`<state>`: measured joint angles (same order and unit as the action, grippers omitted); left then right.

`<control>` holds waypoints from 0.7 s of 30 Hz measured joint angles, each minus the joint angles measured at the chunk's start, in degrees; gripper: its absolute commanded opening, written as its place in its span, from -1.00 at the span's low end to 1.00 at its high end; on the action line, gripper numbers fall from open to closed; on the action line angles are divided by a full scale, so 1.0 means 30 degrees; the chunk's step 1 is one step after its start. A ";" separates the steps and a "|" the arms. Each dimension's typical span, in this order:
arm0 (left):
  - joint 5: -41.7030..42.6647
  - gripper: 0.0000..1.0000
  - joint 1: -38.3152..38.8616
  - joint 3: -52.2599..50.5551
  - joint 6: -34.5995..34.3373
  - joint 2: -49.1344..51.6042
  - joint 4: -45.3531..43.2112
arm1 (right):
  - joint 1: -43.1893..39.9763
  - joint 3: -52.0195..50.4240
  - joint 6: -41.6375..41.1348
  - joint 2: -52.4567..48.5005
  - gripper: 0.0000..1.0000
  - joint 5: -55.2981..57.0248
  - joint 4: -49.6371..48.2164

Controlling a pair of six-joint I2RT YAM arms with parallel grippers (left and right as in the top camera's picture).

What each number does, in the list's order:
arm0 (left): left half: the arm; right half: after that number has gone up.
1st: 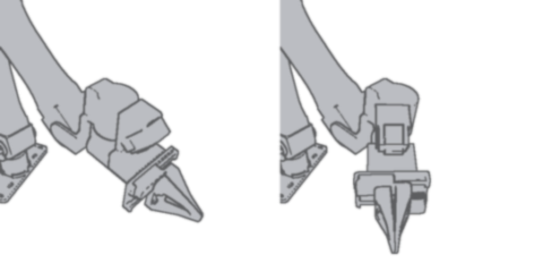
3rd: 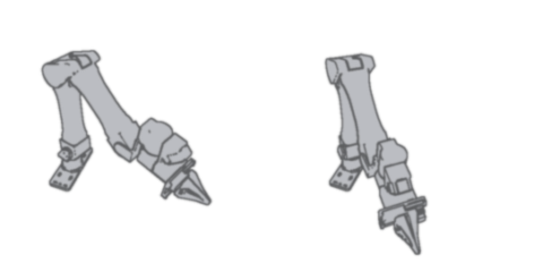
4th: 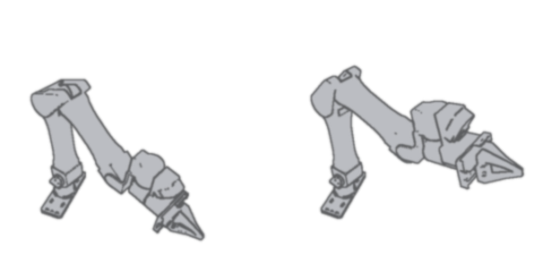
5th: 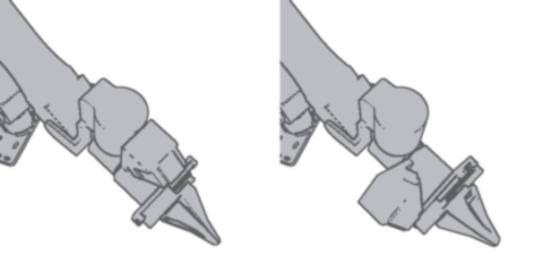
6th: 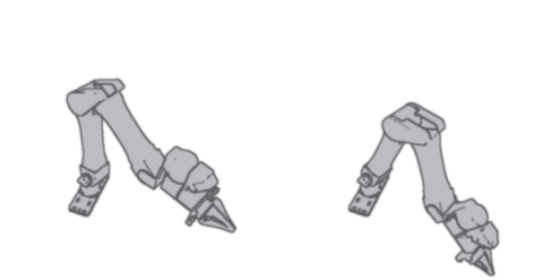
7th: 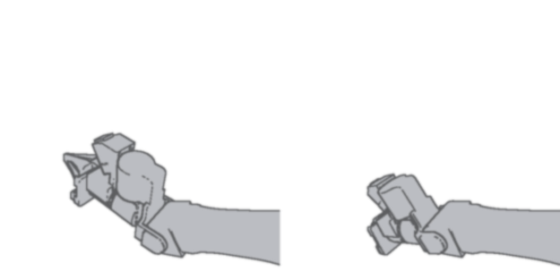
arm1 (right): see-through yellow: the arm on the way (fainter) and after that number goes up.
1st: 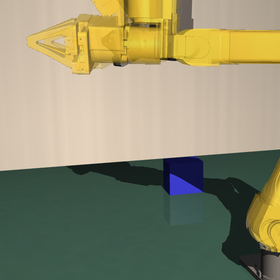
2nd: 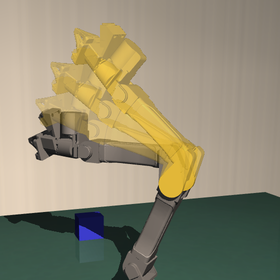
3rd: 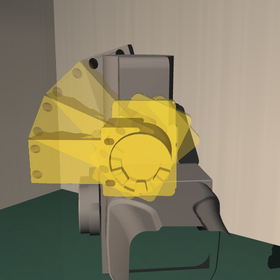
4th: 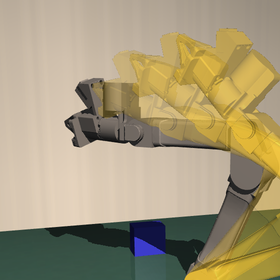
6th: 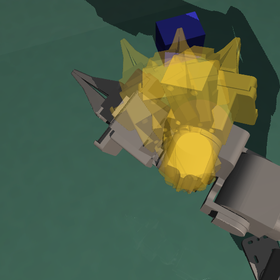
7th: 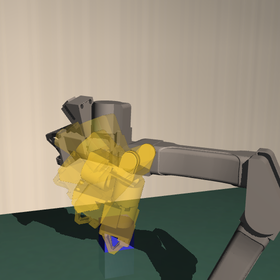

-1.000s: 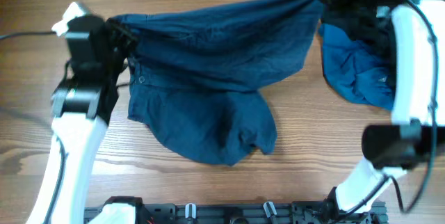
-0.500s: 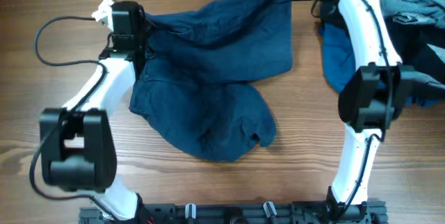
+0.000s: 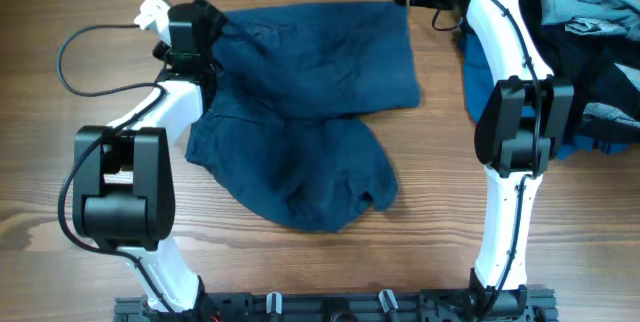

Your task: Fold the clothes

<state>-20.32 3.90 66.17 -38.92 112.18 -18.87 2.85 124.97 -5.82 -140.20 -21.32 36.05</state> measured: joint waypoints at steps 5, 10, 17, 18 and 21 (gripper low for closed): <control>0.0714 1.00 0.0000 0.0000 0.3075 -0.1421 0.2922 | -0.0168 0.0000 -0.0918 0.0612 1.00 -0.0852 0.2900; 0.3956 0.99 -0.0036 0.0029 0.3825 -0.7366 0.9522 | -0.0561 0.0007 -0.1647 0.4444 0.99 -0.2586 0.7650; 0.6018 0.98 -0.0036 0.0350 0.4044 -1.4207 1.9613 | -0.0852 0.0299 -0.1479 0.9486 0.74 -0.3228 1.4732; 0.6033 0.98 -0.0036 0.0321 0.4044 -1.4353 2.0582 | -0.0838 0.0299 -0.1435 0.9522 0.68 -0.3177 1.5606; 0.6113 0.92 -0.0036 0.0233 0.4014 -1.4076 2.3482 | -0.0488 -0.0219 -0.1049 0.9435 0.58 -0.3016 1.7165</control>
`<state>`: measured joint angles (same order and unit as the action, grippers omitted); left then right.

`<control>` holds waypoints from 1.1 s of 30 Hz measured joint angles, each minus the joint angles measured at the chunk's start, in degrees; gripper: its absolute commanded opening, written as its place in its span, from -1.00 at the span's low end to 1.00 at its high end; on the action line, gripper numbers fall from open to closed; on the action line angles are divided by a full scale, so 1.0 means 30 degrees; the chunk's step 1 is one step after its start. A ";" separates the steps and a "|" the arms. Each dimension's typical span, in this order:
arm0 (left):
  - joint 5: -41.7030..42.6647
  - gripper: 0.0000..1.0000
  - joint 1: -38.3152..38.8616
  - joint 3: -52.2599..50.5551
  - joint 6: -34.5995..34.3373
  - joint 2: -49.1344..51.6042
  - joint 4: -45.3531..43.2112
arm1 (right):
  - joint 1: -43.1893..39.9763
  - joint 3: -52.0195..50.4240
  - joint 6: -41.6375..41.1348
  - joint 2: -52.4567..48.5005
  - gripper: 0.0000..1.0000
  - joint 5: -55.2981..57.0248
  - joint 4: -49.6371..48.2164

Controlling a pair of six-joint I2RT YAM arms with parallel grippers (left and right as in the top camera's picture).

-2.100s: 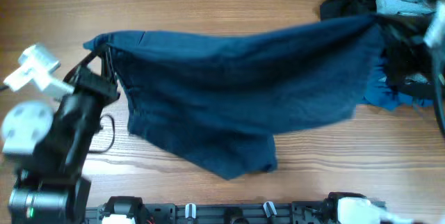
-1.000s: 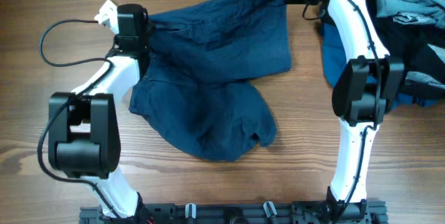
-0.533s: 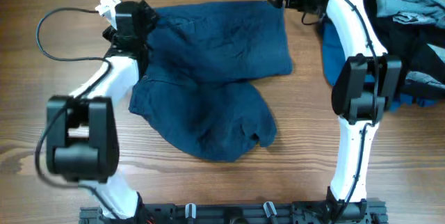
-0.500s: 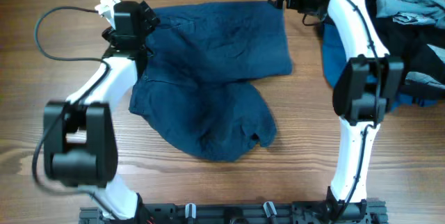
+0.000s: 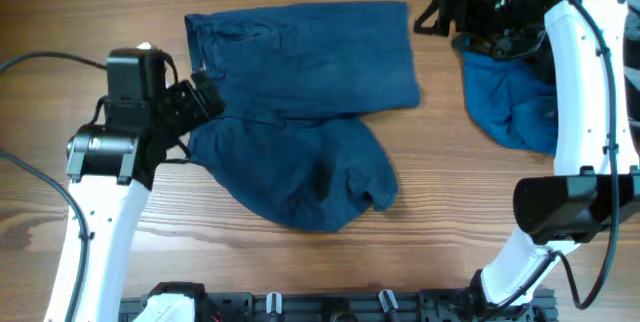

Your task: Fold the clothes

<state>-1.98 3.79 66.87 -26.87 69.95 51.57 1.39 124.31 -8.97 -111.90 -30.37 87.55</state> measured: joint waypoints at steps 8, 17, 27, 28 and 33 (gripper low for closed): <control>0.0219 0.32 0.0000 -0.0255 -0.1552 0.4073 0.3045 | 0.2113 -0.2827 0.0051 0.0007 0.52 0.0860 0.0109; 0.0430 -0.82 0.0000 -0.0313 -0.2069 0.8969 0.3446 | 0.2127 -0.3198 0.0036 0.2084 0.53 0.2025 0.0182; -0.0226 -0.92 -0.0007 -0.0321 -0.2178 1.2939 0.2929 | 0.2127 -0.3220 -0.0146 0.2506 0.56 0.2368 0.1472; -0.0379 -0.92 -0.0015 -0.0328 -0.2266 1.2939 0.2674 | 0.2127 -0.3344 -0.0226 0.2506 0.53 0.2353 0.1464; -0.0823 -0.92 -0.0138 -0.0342 -0.2441 1.2939 0.1260 | 0.2127 -0.5960 -0.1071 0.2718 0.40 0.2200 0.0357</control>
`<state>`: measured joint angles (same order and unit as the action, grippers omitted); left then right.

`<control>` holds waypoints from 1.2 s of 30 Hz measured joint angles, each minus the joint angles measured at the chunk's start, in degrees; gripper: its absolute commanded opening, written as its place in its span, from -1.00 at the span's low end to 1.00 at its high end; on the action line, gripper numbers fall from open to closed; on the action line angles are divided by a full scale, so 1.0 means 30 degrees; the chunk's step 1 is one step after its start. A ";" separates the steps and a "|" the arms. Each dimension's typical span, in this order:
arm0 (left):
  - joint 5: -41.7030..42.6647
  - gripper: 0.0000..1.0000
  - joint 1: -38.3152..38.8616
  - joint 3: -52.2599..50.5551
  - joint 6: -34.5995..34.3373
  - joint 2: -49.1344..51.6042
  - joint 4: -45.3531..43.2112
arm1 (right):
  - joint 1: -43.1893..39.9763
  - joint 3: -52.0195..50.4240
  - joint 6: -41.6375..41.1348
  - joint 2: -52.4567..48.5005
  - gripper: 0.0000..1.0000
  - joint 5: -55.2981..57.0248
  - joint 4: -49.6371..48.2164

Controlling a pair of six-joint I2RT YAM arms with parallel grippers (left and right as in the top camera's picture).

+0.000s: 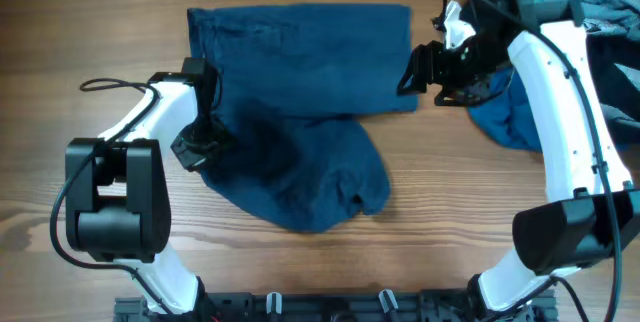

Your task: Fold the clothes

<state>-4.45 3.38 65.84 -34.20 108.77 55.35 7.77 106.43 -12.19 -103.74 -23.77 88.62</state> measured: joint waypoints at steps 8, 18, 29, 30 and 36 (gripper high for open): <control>-0.0160 -0.91 -0.0007 0.0000 -0.0146 -0.0007 -0.0743 | 0.0066 -0.1858 -0.2725 0.9194 0.81 0.3534 -0.1115; -0.0036 -0.89 -0.0058 0.0000 -0.0153 -0.0117 -0.2557 | 0.0109 -1.6451 -0.6936 1.7296 0.64 -0.0539 -0.5129; 0.0029 -0.90 -0.0058 0.0000 -0.0160 -0.0117 -0.2637 | 0.1938 -2.7562 -1.1344 1.5868 0.35 -0.4925 -1.9343; 0.0022 -0.89 -0.0058 0.0000 -0.0160 -0.0117 -0.2637 | 0.2237 -2.7846 -1.1934 1.5431 0.33 -0.4889 -2.0087; 0.0022 -0.89 -0.0058 0.0000 -0.0160 -0.0117 -0.2652 | 0.3898 -2.8472 -1.5504 1.2174 0.19 -0.3570 -2.5194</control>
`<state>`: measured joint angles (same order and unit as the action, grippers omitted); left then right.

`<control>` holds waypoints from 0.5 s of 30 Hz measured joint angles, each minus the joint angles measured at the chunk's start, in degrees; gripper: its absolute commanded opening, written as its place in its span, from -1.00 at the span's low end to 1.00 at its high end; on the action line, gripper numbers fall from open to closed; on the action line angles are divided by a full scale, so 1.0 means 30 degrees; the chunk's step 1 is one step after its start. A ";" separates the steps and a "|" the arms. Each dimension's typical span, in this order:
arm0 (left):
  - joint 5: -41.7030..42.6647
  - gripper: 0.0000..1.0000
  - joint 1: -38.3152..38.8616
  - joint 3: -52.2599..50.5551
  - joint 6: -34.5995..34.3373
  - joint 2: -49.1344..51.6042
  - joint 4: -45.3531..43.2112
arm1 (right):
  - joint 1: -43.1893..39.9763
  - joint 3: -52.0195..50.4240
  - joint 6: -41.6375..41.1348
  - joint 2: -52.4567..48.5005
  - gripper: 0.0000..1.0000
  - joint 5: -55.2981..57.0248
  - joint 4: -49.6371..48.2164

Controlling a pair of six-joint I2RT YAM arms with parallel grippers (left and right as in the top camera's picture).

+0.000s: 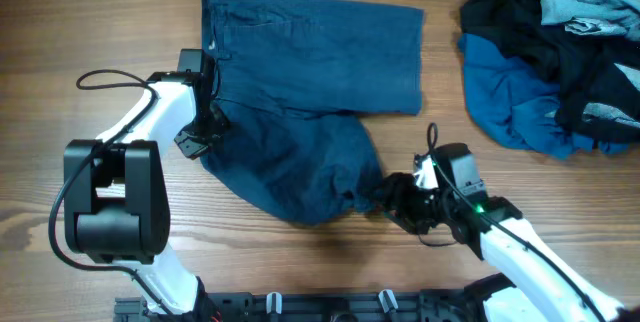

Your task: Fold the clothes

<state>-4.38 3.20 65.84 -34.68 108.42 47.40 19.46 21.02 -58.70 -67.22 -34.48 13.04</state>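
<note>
Dark blue shorts (310,57) lie on the table in the overhead view. Their upper leg is spread flat. The lower leg (290,167) is bunched and angled toward the front. My left gripper (200,134) sits at the shorts' left edge by the waistband and looks shut on the fabric there. My right gripper (378,198) is low over the table with its fingers at the hem of the lower leg. From above, the gap between its fingers is hidden.
A pile of other clothes (560,52), blue, black and grey, fills the back right corner. The wooden table (80,2) shows bare to the left and in front. A black rail (330,307) runs along the near edge.
My right gripper was beside the right edge of the upper leg and is now down at the lower leg's hem. The left gripper sits slightly farther back. The shorts have shifted a little to the right.
Both grippers first stood at the back corners of the upper leg. Then both were off it, left beside the waistband, right above the pile. Later the left was at the waist edge and the right by the upper leg. Now the right is at the lower hem.
</note>
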 measured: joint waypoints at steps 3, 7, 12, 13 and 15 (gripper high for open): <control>0.0007 -0.89 0.0000 0.0000 0.0007 0.0000 0.0000 | 0.0182 0.0000 -0.0772 -0.1297 -0.10 0.0860 -0.1202; 0.0000 -0.88 0.0000 0.0000 0.0000 0.0000 0.0000 | 0.0182 0.0000 -0.1290 -0.2594 -0.57 0.1515 -0.2382; 0.0007 -0.89 0.0000 0.0000 0.0007 0.0000 -0.0007 | 0.0197 0.0000 -0.1523 -0.2849 -0.91 0.1741 -0.3927; 0.0007 -0.89 0.0000 0.0000 0.0007 0.0000 -0.0007 | 0.0197 0.0000 -0.1486 -0.2849 -0.91 0.1756 -0.4095; 0.0000 -0.90 0.0000 0.0000 0.0007 0.0000 0.0000 | 0.0197 0.0000 -0.1501 -0.2849 -0.91 0.1807 -0.4153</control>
<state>-4.38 3.20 65.84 -34.65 108.42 47.40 20.05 21.02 -63.20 -75.77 -29.06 0.58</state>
